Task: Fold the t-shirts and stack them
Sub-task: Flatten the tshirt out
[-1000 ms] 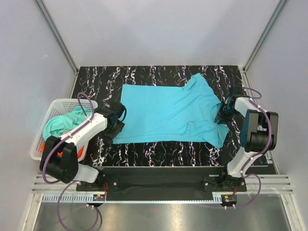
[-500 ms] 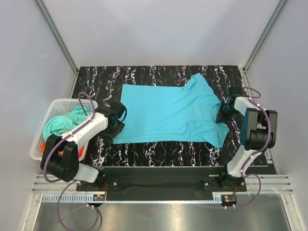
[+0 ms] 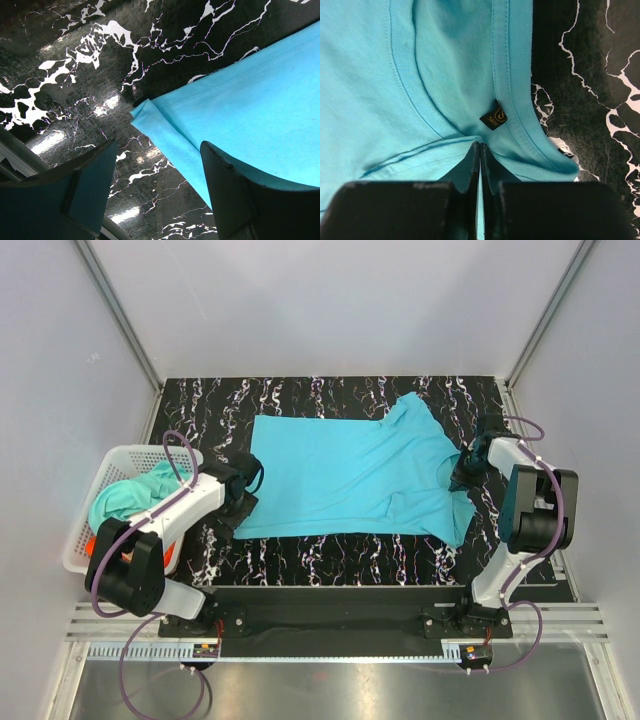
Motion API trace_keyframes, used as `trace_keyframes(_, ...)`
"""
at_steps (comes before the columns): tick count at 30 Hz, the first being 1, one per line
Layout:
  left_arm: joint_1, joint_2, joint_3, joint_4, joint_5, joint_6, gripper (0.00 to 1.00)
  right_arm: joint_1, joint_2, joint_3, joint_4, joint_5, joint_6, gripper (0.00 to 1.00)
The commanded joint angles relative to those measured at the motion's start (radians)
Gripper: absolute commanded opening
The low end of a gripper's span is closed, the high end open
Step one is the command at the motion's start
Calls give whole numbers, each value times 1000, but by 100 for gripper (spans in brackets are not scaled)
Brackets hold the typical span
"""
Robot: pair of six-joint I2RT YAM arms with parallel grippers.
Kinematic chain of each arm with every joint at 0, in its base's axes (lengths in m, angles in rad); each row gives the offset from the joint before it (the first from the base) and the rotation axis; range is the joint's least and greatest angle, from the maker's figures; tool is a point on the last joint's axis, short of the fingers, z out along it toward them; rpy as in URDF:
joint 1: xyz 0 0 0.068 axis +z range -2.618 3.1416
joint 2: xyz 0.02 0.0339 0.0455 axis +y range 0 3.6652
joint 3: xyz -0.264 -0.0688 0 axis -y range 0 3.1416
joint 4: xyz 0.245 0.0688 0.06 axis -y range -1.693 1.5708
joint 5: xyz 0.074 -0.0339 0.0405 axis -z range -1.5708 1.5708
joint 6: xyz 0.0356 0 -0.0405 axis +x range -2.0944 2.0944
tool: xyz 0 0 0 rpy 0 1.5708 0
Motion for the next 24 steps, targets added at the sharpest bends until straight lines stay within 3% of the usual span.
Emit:
trace_keyframes(1,4,-8,32,-6,-37,-10,73,9,-55,28,-18,11,14,6)
trace_keyframes(4,4,-3,28,-2,-29,-4,73,12,-64,6,-5,0,12,0)
trace_keyframes(24,7,70,-12,9,64,-171,63,23,-253,5,-19,-86,15,0)
